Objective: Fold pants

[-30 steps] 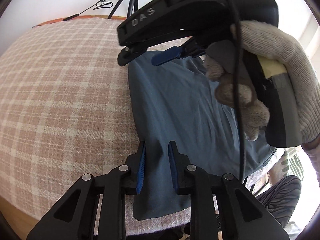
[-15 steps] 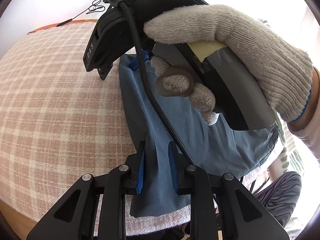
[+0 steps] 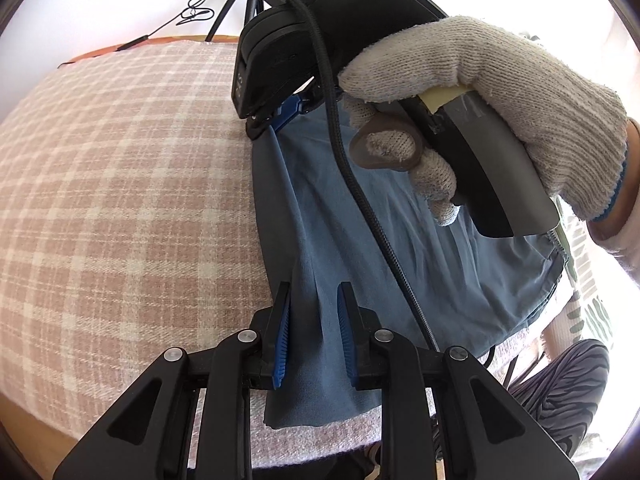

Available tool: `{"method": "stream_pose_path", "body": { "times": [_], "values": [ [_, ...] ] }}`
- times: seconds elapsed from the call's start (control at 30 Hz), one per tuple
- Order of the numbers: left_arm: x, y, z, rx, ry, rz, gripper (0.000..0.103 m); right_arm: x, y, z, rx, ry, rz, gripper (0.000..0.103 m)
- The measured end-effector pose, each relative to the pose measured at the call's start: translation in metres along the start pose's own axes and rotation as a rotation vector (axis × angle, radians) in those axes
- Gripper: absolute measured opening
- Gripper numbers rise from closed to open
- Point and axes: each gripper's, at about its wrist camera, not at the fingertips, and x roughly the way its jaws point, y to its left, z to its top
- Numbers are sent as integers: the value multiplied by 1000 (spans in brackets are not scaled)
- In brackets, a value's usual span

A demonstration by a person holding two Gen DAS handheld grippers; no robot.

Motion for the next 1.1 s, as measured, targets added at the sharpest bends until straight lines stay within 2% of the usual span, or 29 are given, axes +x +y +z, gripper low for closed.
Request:
{"method": "stream_pose_path", "body": {
  "times": [0.1,0.3,0.37,0.4,0.43,0.53,0.73,1.1],
  "values": [
    [3,6,-3,-18,29,-7,50,-4,-6,-2,39,-27,40,4],
    [6,10,-6,-48,35,-16,50,-22,-17,-11,86,-77,103,1],
    [5,13,-6,-67,24,-15,31,-26,-21,-11,98,-90,119,1],
    [5,13,-6,-66,30,-17,16,-28,-22,-12,103,-96,125,1],
    [4,13,-6,-61,29,-22,10,-30,-23,-13,106,-102,132,1],
    [-7,7,-3,-27,-13,-33,6,-38,-28,-13,116,-122,149,1],
    [-34,-14,4,27,-95,-84,5,-65,-38,-21,138,-170,185,0],
    [-47,-65,17,86,-107,-196,5,-128,-73,-47,169,-276,218,0]
  ]
}}
